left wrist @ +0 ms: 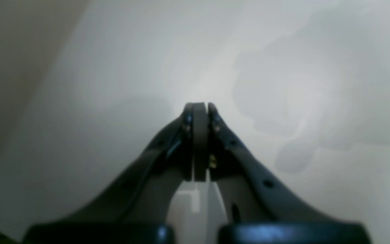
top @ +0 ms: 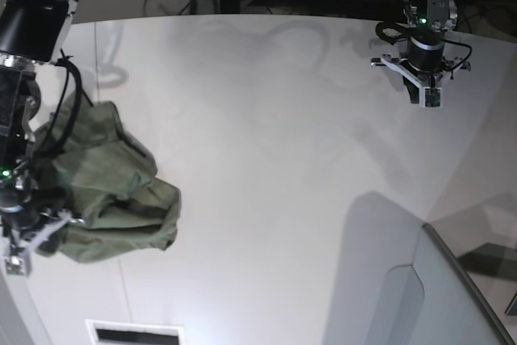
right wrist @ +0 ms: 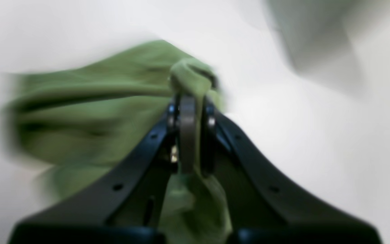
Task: Layout the t-shirt on the table in an organized manner, then fold the t-shirt properly
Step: 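Swing the held shirt across the table with the right gripper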
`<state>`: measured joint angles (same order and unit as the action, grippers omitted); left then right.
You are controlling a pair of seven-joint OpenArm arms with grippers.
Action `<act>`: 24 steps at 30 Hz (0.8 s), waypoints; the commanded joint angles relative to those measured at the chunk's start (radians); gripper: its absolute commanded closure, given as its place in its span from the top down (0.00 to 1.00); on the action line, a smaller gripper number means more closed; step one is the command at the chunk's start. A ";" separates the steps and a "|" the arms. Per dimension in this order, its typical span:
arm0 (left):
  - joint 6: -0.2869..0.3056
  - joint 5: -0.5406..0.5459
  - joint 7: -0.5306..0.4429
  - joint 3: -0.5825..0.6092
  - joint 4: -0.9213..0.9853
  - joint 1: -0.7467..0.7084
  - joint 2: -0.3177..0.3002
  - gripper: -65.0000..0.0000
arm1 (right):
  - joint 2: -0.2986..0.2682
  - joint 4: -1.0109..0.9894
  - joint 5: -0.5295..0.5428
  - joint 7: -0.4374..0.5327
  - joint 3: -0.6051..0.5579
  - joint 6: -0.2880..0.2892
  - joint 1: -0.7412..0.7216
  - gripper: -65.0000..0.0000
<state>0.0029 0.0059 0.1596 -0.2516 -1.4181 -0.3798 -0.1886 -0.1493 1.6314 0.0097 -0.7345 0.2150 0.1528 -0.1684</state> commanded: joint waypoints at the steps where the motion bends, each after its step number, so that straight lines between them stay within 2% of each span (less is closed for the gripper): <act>1: -0.007 -0.001 -0.025 -0.004 -0.016 0.003 -0.012 0.00 | -0.006 0.036 -0.014 -0.023 -0.030 -0.009 -0.018 0.00; 5: -0.007 -0.001 -0.025 -0.002 -0.016 0.002 -0.012 0.00 | 0.084 0.099 -0.010 -0.127 -0.153 -0.009 -0.047 0.00; 12: -0.007 -0.004 -0.025 -0.012 -0.016 -0.002 -0.018 0.00 | 0.270 0.151 -0.014 -0.145 -0.475 -0.006 -0.016 0.00; 16: -0.007 -0.007 -0.025 -0.012 -0.011 0.002 -0.018 0.00 | 0.288 0.157 -0.012 -0.132 -0.645 -0.006 0.002 0.00; 20: -0.007 -0.001 -0.025 -0.012 0.030 0.009 -0.033 0.00 | 0.288 0.160 -0.010 -0.043 -0.773 -0.006 0.036 0.00; 24: -0.007 -0.007 -0.025 -0.012 0.046 0.015 -0.033 0.00 | 0.288 0.218 -0.009 -0.024 -0.909 -0.005 0.063 0.00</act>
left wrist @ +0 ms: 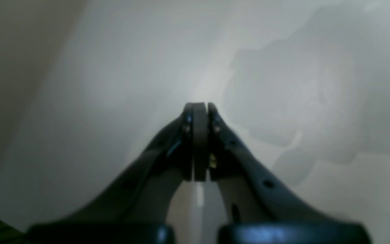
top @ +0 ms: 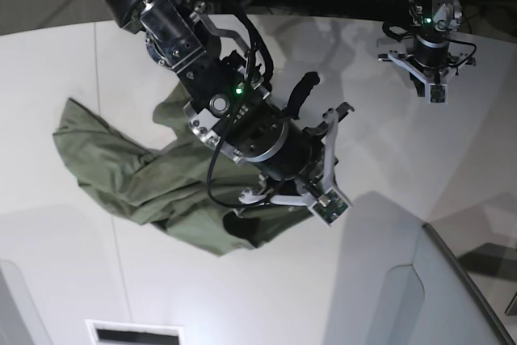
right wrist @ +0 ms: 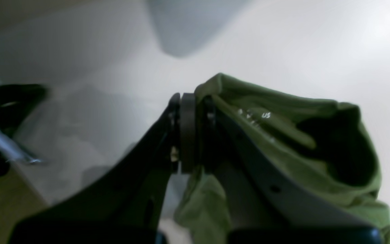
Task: Layout the t-shirt on the table in an organized manner, then fold the t-shirt properly
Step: 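Swing the held shirt across the table with the right gripper, then pull the shirt back and lift it with the right gripper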
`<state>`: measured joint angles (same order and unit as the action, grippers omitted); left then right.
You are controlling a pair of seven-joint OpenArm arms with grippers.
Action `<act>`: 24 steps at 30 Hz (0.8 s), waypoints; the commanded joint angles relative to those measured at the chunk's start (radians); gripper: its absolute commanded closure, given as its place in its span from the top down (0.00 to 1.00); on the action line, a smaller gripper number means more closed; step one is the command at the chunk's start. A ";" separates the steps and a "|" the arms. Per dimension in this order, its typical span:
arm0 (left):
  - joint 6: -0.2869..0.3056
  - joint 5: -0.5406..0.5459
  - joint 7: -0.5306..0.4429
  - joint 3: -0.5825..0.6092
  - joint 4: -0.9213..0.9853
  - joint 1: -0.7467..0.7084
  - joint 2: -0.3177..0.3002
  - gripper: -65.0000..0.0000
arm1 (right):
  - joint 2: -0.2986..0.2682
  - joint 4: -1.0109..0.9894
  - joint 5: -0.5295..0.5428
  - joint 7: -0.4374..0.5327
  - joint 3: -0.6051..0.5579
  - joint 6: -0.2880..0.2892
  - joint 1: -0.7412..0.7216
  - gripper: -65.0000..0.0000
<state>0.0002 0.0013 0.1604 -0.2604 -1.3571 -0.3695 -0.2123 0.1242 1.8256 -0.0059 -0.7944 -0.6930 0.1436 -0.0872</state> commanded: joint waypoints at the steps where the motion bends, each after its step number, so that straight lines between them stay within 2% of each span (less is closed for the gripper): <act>1: -0.004 -0.004 -0.026 -0.003 -0.012 0.013 -0.009 0.00 | 0.016 0.036 0.005 0.039 -0.034 0.004 -0.010 0.00; 7: -0.004 -0.004 -0.026 -0.004 -0.011 0.020 -0.009 0.00 | 0.018 0.055 0.007 0.040 -0.215 0.004 0.011 0.00; 10: -0.004 -0.004 -0.026 -0.003 -0.014 0.034 -0.009 0.00 | 0.013 0.066 0.004 0.042 -0.224 0.004 0.004 0.00; 11: -0.004 -0.004 -0.026 -0.003 -0.011 0.042 -0.009 0.00 | 0.010 0.076 0.002 0.043 -0.195 0.004 -0.009 0.00; 15: -0.004 -0.004 -0.026 -0.003 0.003 0.046 -0.008 0.00 | 0.009 0.127 0.002 0.046 0.043 0.006 -0.041 0.00; 17: -0.004 -0.004 -0.026 -0.003 0.003 0.046 -0.008 0.00 | -0.031 0.136 0.008 0.037 0.187 0.011 -0.069 0.00; 20: -0.004 -0.004 -0.026 -0.003 0.003 0.046 -0.008 0.00 | -0.087 0.136 0.008 0.031 0.395 0.055 -0.112 0.00; 24: -0.004 -0.004 -0.026 -0.003 0.003 0.046 -0.009 0.00 | -0.110 0.118 0.007 0.031 0.760 0.123 -0.156 0.00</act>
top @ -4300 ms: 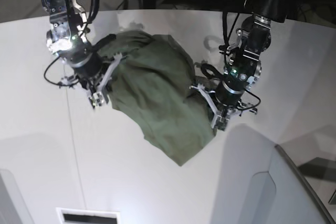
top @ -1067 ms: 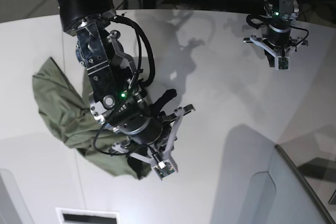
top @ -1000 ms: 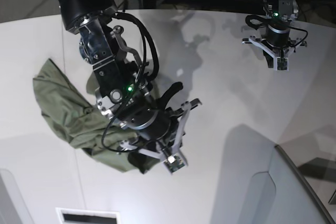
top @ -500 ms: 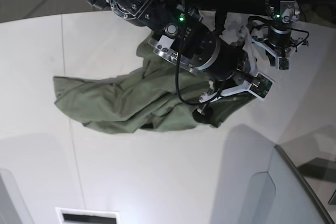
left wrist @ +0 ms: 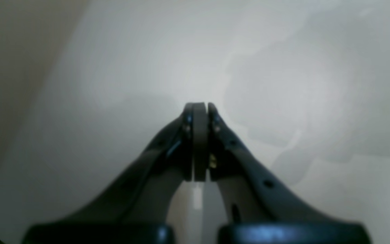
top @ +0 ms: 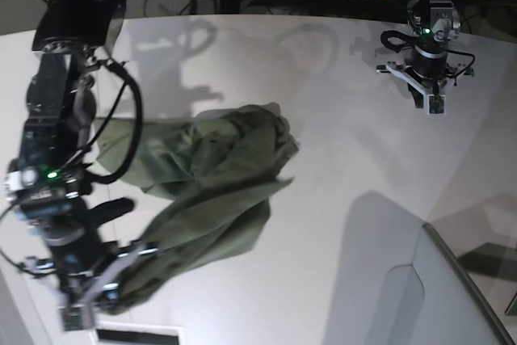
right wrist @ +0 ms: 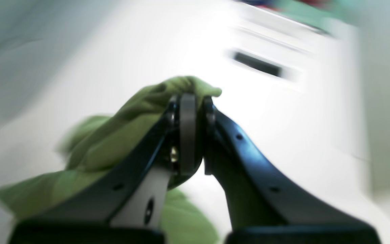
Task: Layout the t-shirt on the table in an organized manner, then fold the t-shirt properly
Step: 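Pull the shirt back and lift it with the right gripper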
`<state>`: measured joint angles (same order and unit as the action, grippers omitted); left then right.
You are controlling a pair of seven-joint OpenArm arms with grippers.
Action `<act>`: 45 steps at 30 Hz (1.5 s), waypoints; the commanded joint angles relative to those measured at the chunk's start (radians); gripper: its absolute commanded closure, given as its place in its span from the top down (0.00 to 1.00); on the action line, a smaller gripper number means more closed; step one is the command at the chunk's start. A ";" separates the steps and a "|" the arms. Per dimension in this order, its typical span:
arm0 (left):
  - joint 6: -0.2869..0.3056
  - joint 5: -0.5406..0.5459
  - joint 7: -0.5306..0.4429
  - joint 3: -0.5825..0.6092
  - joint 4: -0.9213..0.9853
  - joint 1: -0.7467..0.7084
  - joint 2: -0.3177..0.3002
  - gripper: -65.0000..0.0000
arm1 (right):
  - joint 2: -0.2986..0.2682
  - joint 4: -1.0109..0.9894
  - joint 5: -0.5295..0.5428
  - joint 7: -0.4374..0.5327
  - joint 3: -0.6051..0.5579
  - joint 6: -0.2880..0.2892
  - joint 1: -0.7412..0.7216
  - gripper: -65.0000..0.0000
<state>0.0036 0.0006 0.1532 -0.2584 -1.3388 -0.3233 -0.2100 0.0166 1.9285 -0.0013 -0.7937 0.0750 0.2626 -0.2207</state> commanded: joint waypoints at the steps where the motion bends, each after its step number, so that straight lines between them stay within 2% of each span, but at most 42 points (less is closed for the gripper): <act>1: -0.007 -0.003 -0.019 -0.005 -0.015 0.000 -0.012 0.00 | -0.008 -0.010 0.002 0.030 0.067 0.016 -0.033 0.00; 4: -0.007 -0.003 -0.019 -0.005 -0.015 0.000 -0.010 0.00 | -0.053 -0.126 0.001 0.035 0.277 0.019 -0.069 0.00; 8: -0.007 -0.003 -0.019 -0.003 -0.015 0.000 -0.009 0.00 | -0.114 -0.367 0.002 0.058 0.406 0.017 -0.081 0.00; 13: -0.007 -0.003 -0.019 -0.002 -0.015 0.000 -0.007 0.00 | -0.122 -0.685 -0.004 0.303 0.549 0.014 -0.081 0.00; 14: -0.007 -0.003 -0.019 -0.002 -0.015 -0.001 -0.007 0.00 | -0.137 -0.737 -0.004 0.345 0.570 0.014 -0.081 0.00; 17: -0.007 -0.003 -0.019 -0.002 -0.015 -0.004 -0.007 0.00 | -0.175 -0.858 -0.004 0.415 0.583 0.008 -0.081 0.00; 20: -0.007 -0.003 -0.019 -0.003 -0.015 -0.009 -0.009 0.00 | -0.198 -0.895 -0.004 0.448 0.587 -0.099 -0.078 0.00; 23: -0.007 -0.003 -0.019 -0.003 -0.015 -0.010 -0.010 0.00 | -0.220 -0.897 -0.004 0.472 0.587 -0.170 -0.073 0.00; 30: -0.007 -0.003 -0.019 -0.003 -0.014 -0.010 -0.010 0.00 | -0.300 -0.897 -0.004 0.483 0.579 -0.216 -0.078 0.01; 32: -0.007 -0.003 -0.019 -0.003 -0.014 -0.010 -0.012 0.00 | -0.313 -0.897 -0.004 0.481 0.578 -0.242 -0.079 0.10; 34: -0.007 -0.003 -0.016 -0.003 -0.014 -0.010 -0.012 0.00 | -0.320 -0.897 -0.004 0.475 0.567 -0.243 -0.079 0.32; 36: -0.007 0.002 -0.013 -0.003 -0.014 -0.010 -0.012 0.00 | -0.320 -0.892 -0.004 0.472 0.500 -0.243 -0.059 0.60; 37: -0.007 0.005 -0.011 -0.002 -0.014 -0.010 -0.012 0.00 | -0.320 -0.883 -0.004 0.457 0.463 -0.243 -0.030 0.71; 38: -0.007 0.005 -0.011 0.000 -0.014 -0.010 -0.012 0.00 | -0.318 -0.852 -0.003 0.443 0.418 -0.242 0.002 0.77; 40: -0.007 0.005 -0.010 0.000 -0.014 -0.010 -0.012 0.00 | -0.294 -0.746 0.001 0.434 0.328 -0.242 0.079 0.75; 45: -0.007 0.005 -0.010 0.003 -0.014 -0.010 -0.010 0.00 | -0.192 -0.496 -0.003 0.422 0.136 -0.240 0.297 0.74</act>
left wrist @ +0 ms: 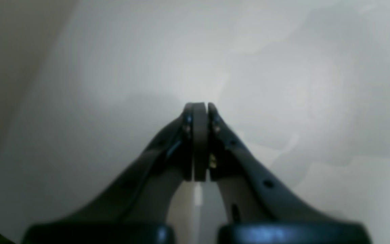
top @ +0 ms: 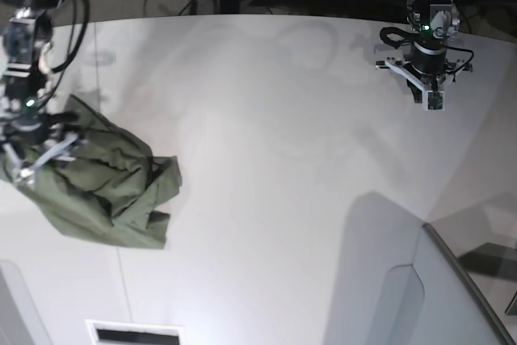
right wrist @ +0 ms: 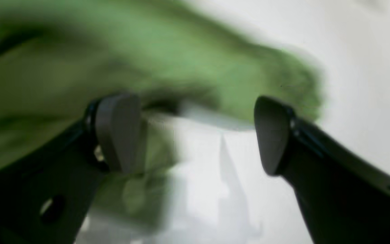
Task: Layout the t-shirt on the table in an organized manner, then fold the t-shirt properly
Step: 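Pull the shirt back and lift it with the right gripper, then grasp a shirt edge with the left gripper while right holds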
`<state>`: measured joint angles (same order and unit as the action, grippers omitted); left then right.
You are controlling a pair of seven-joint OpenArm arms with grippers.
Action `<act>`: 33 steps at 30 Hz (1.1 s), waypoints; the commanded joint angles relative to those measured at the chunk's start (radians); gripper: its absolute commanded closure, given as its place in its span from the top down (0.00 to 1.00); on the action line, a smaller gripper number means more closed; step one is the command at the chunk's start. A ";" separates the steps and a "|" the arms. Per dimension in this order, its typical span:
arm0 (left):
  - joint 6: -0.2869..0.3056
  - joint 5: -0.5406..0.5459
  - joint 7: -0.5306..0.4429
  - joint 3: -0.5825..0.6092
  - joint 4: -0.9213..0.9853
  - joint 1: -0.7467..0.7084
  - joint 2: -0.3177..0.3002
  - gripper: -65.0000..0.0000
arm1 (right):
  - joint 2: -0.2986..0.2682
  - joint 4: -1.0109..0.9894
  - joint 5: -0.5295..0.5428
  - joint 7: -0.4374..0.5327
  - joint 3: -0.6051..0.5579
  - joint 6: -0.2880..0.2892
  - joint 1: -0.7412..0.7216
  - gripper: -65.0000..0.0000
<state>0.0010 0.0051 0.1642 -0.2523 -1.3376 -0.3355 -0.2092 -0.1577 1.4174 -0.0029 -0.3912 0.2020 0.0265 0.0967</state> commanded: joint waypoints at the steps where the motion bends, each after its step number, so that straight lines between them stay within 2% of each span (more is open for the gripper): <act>1: -0.005 0.002 -0.021 -0.005 -0.015 0.002 -0.009 0.00 | -0.004 0.024 -0.001 0.005 -0.022 -0.004 0.004 0.74; 6: -0.005 0.002 -0.021 -0.011 -0.015 -0.007 -0.009 0.00 | 0.037 -0.031 -0.001 -0.012 -0.094 -0.012 0.022 0.73; 15: -0.005 0.002 -0.024 -0.011 -0.015 -0.026 -0.012 0.00 | 0.037 -0.080 -0.003 -0.012 -0.092 -0.012 0.048 0.73; 24: -0.005 0.002 -0.024 -0.011 -0.015 -0.024 -0.012 0.00 | 0.040 0.118 -0.003 -0.015 -0.091 -0.012 0.151 0.73; 31: -0.005 0.002 -0.024 -0.011 -0.015 -0.023 -0.012 0.00 | 0.034 -0.091 0.002 -0.022 -0.091 -0.006 0.048 0.73; 33: -0.005 0.002 -0.024 -0.011 -0.015 -0.023 -0.012 0.00 | 0.034 -0.135 0.004 -0.022 -0.091 -0.004 0.027 0.67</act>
<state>0.0006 0.0071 0.1616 -0.2565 -1.3376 -0.3595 -0.2089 -0.1154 1.2739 0.0078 -0.4080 0.1074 0.0231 0.1215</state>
